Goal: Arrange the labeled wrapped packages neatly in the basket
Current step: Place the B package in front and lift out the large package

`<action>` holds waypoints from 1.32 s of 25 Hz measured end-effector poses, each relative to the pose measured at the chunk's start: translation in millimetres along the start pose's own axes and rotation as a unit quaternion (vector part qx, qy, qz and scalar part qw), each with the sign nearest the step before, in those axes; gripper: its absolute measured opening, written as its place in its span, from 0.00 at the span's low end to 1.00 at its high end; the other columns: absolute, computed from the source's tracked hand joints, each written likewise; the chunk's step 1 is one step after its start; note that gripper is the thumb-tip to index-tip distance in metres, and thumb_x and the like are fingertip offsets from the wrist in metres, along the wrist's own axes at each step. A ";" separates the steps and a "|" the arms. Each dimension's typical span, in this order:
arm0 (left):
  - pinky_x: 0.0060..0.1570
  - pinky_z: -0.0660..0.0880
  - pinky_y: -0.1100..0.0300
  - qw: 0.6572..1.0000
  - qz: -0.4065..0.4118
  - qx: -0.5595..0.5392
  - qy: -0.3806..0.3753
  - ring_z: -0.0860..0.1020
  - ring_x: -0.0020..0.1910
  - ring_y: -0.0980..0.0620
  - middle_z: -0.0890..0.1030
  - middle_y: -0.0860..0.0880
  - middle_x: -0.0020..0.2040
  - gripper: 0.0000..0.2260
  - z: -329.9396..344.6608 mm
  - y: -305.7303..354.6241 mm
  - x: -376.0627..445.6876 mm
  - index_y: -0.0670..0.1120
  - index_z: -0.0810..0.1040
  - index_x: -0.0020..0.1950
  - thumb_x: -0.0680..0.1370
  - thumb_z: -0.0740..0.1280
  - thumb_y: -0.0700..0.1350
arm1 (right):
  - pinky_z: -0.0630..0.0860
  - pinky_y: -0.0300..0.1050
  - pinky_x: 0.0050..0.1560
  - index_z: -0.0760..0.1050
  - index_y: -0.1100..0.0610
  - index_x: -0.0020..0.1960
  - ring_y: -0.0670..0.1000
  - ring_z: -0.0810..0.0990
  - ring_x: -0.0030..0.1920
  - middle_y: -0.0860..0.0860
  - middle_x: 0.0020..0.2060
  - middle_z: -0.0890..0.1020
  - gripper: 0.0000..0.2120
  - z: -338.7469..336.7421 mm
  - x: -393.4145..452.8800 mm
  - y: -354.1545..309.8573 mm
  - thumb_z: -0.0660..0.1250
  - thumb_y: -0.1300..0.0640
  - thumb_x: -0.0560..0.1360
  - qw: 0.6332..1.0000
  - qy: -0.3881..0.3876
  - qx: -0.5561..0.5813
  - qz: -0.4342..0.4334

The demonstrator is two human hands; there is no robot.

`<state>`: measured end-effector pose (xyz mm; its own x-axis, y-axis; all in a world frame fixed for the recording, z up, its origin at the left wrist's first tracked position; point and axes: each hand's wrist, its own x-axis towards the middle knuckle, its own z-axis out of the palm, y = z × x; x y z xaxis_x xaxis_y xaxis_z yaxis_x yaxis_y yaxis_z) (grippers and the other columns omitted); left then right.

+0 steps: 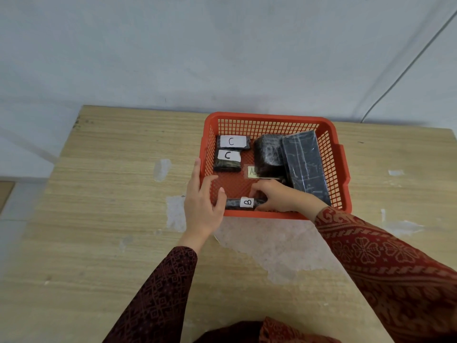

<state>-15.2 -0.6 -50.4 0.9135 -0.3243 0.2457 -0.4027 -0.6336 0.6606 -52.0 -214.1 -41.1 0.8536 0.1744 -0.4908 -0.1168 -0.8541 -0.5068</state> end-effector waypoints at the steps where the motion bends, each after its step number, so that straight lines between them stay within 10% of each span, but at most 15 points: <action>1: 0.64 0.63 0.63 1.000 0.000 0.001 0.000 0.54 0.71 0.63 0.57 0.46 0.79 0.16 0.0 -0.5 0.3 0.45 0.77 0.57 0.77 0.58 0.52 | 0.76 0.46 0.48 0.75 0.53 0.54 0.50 0.75 0.48 0.51 0.51 0.78 0.15 0.2 3.5 -0.8 0.74 0.56 0.69 1.000 -0.004 -0.016 0.000; 9: 0.67 0.61 0.58 1.000 -0.004 0.006 -0.025 0.60 0.73 0.54 0.58 0.45 0.78 0.13 -6.1 3.2 0.8 0.46 0.77 0.58 0.78 0.60 0.49 | 0.78 0.46 0.51 0.74 0.53 0.60 0.49 0.78 0.49 0.51 0.52 0.80 0.15 -5.9 -6.3 -13.0 0.68 0.51 0.75 0.999 -0.003 0.036 0.004; 13: 0.72 0.57 0.45 0.999 -0.001 0.050 0.004 0.62 0.73 0.44 0.67 0.42 0.73 0.12 -9.5 23.7 4.9 0.45 0.75 0.61 0.77 0.64 0.43 | 0.74 0.34 0.52 0.76 0.53 0.56 0.43 0.76 0.49 0.46 0.49 0.78 0.09 0.3 -56.1 -11.4 0.67 0.58 0.76 0.955 0.276 0.106 -0.021; 17: 0.63 0.70 0.61 0.991 0.024 -0.121 -0.061 0.75 0.60 0.54 0.78 0.47 0.60 0.12 11.1 73.5 21.1 0.45 0.75 0.61 0.78 0.63 0.42 | 0.66 0.31 0.57 0.76 0.59 0.56 0.45 0.71 0.56 0.53 0.54 0.76 0.11 10.7 -97.2 8.7 0.68 0.62 0.74 0.856 0.499 0.109 0.082; 22: 0.39 0.71 0.76 0.923 -0.190 -0.228 -0.247 0.76 0.46 0.61 0.78 0.48 0.56 0.15 68.1 125.4 32.5 0.47 0.71 0.65 0.78 0.65 0.46 | 0.64 0.43 0.65 0.62 0.59 0.71 0.54 0.69 0.67 0.58 0.67 0.71 0.27 -12.5 -95.9 40.2 0.68 0.56 0.75 0.872 0.423 0.189 0.159; 26: 0.53 0.72 0.58 0.895 -0.266 -0.237 -0.268 0.76 0.59 0.48 0.77 0.45 0.62 0.20 94.9 139.2 28.4 0.47 0.68 0.69 0.78 0.65 0.46 | 0.67 0.53 0.69 0.51 0.58 0.76 0.59 0.70 0.69 0.60 0.71 0.69 0.33 -20.6 -77.8 46.2 0.63 0.51 0.78 0.894 0.323 0.245 0.189; 33: 0.66 0.72 0.48 0.922 -0.226 -0.282 -0.137 0.74 0.65 0.50 0.77 0.48 0.66 0.21 73.4 170.7 16.9 0.47 0.69 0.69 0.78 0.66 0.49 | 0.72 0.52 0.66 0.58 0.55 0.74 0.53 0.72 0.67 0.54 0.68 0.73 0.30 -18.1 -104.8 28.8 0.66 0.55 0.77 0.843 0.453 0.273 0.094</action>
<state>-72.8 -165.8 14.5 0.9002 -0.3315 -0.2824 0.1800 -0.3074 0.9344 -135.6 -265.8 8.6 0.8019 -0.5972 0.0191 -0.2993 -0.4291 -0.8522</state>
